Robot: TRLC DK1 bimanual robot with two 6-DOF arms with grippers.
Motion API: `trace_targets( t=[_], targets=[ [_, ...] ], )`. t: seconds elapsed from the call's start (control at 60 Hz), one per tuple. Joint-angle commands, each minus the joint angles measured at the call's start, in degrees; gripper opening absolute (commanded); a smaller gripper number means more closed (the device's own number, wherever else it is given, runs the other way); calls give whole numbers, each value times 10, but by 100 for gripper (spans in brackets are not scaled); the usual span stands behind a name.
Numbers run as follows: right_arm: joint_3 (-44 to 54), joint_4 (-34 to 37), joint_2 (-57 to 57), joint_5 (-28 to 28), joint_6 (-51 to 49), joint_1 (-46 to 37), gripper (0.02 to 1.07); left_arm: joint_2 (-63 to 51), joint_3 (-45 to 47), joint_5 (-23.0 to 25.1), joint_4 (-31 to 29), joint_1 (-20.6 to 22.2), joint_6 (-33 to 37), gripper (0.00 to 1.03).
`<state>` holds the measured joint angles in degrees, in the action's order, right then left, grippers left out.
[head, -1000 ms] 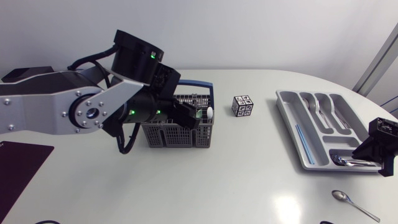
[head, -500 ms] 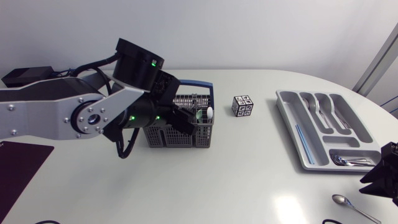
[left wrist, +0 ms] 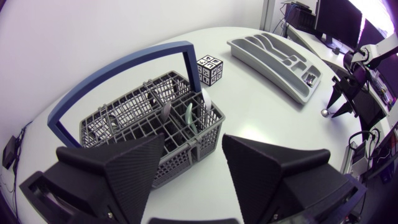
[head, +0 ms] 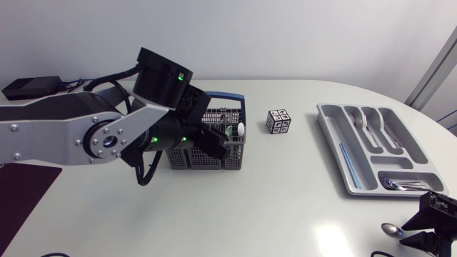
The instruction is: Transfer all utensils from the basket to the drawer tray.
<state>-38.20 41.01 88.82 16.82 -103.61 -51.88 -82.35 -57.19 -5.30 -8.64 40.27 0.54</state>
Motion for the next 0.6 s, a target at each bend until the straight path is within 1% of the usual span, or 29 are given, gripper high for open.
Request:
trace_targets(
  t=[0.0, 0.217, 0.383, 0.433, 0.5, 0.533, 0.583],
  targets=[
    [18, -24, 3, -2, -16, -4, 57, 8, 16, -6, 4, 5, 9, 66],
    [14, -26, 23, -8, -16, -1, 56, 10, 16, -9, 4, 10, 8, 66],
    [16, -24, 30, -10, -16, 4, 28, 10, 17, -11, 4, 10, 9, 66],
    [17, -23, 33, -14, -16, 6, 23, 10, 17, -12, 4, 12, 9, 66],
    [19, -23, 37, -20, -16, 11, 10, 10, 18, -14, 4, 14, 8, 66],
    [18, -23, 42, -21, -16, 13, 7, 10, 18, -14, 4, 15, 8, 66],
    [19, -22, 43, -22, -16, 13, 7, 10, 19, -15, 4, 16, 8, 66]
  ],
)
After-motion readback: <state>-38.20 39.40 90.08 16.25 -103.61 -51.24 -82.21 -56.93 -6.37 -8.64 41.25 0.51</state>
